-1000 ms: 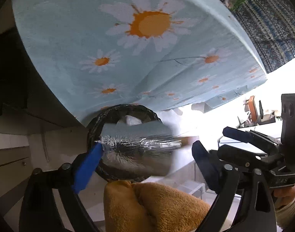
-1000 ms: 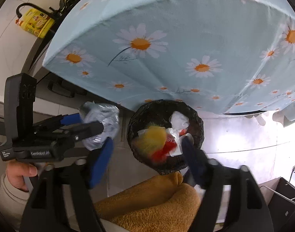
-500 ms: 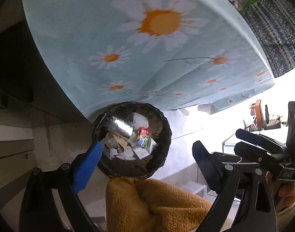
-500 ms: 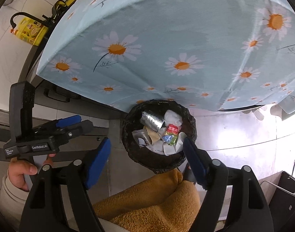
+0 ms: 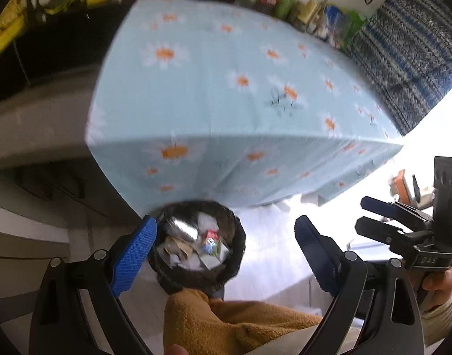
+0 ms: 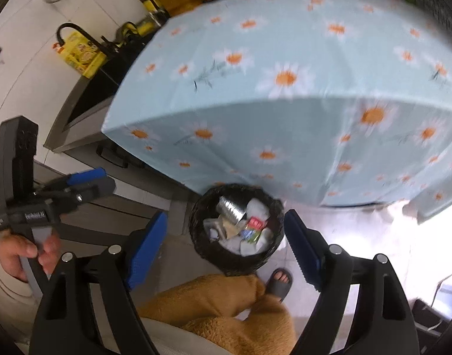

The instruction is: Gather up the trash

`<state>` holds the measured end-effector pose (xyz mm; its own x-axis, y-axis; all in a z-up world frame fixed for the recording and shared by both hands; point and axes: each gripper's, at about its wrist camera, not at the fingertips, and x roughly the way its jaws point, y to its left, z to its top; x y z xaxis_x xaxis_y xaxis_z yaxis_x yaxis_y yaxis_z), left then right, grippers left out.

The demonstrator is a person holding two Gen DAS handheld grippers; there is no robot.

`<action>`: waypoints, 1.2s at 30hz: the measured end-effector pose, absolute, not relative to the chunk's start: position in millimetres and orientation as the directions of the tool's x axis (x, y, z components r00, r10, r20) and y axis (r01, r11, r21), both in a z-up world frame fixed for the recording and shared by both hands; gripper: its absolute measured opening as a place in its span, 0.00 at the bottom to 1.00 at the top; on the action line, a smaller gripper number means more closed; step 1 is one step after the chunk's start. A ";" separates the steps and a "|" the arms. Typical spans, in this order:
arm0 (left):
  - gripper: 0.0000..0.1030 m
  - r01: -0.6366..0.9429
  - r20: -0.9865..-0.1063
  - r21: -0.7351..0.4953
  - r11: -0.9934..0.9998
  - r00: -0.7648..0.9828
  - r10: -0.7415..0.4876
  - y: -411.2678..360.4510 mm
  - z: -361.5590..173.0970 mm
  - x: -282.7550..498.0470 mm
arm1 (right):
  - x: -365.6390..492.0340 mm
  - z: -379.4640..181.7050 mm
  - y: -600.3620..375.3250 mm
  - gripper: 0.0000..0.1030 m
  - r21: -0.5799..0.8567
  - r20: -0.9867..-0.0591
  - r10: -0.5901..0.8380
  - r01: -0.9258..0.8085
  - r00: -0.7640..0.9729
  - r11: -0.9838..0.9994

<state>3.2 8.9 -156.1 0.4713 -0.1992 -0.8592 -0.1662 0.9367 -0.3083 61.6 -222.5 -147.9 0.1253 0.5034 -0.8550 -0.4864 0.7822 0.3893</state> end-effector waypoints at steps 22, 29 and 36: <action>0.93 -0.144 -0.724 -0.262 0.954 0.683 -0.095 -28.3 -1.5 -21.0 | 74.5 6.2 -260.6 0.95 0.304 -0.672 0.629 -0.629 0.391 0.716; 0.93 -0.130 -0.717 -0.209 0.969 0.694 -0.061 -47.3 15.0 -19.9 | 78.9 34.7 -274.2 0.95 0.279 -0.637 0.629 -0.627 0.446 0.727; 0.93 -0.161 -0.725 -0.206 0.965 0.687 -0.040 -51.2 22.7 -17.4 | 82.7 38.8 -282.7 0.95 0.276 -0.631 0.626 -0.622 0.458 0.733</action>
